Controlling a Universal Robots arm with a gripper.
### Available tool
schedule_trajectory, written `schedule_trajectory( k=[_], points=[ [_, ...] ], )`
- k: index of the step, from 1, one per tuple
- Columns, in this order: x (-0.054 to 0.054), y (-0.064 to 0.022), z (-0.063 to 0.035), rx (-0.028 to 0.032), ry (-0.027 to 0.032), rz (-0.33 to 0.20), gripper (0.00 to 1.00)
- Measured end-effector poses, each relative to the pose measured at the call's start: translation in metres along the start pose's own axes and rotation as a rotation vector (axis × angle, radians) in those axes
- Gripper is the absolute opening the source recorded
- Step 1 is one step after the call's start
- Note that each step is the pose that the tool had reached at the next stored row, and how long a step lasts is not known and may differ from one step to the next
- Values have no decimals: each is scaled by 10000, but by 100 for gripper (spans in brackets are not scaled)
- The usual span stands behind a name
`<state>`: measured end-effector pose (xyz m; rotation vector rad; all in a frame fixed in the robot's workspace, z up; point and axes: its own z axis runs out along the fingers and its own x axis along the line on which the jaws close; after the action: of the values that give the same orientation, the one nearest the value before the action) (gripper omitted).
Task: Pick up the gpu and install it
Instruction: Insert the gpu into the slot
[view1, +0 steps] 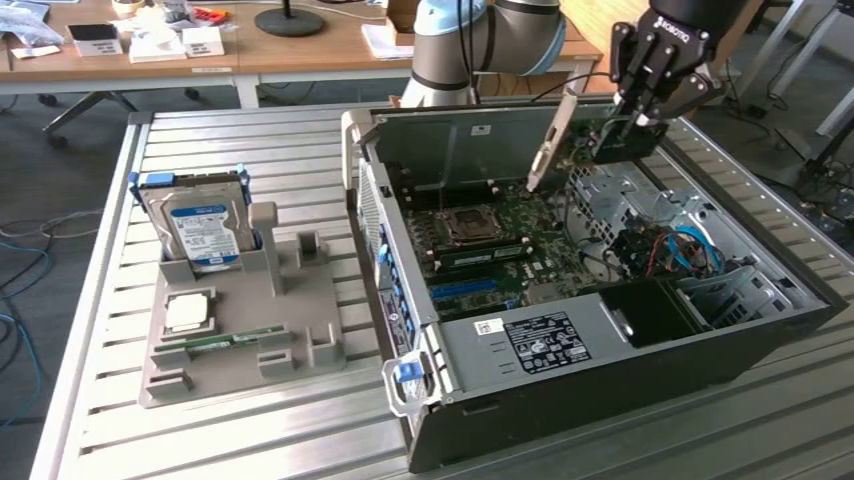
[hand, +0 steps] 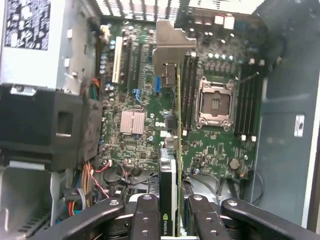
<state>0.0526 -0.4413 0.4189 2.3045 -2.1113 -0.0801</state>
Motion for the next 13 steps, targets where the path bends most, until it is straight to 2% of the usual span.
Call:
schedule_trajectory(
  k=[13],
  points=[
    [-4,-1,10,-52,87,-1900,27]
  ],
)
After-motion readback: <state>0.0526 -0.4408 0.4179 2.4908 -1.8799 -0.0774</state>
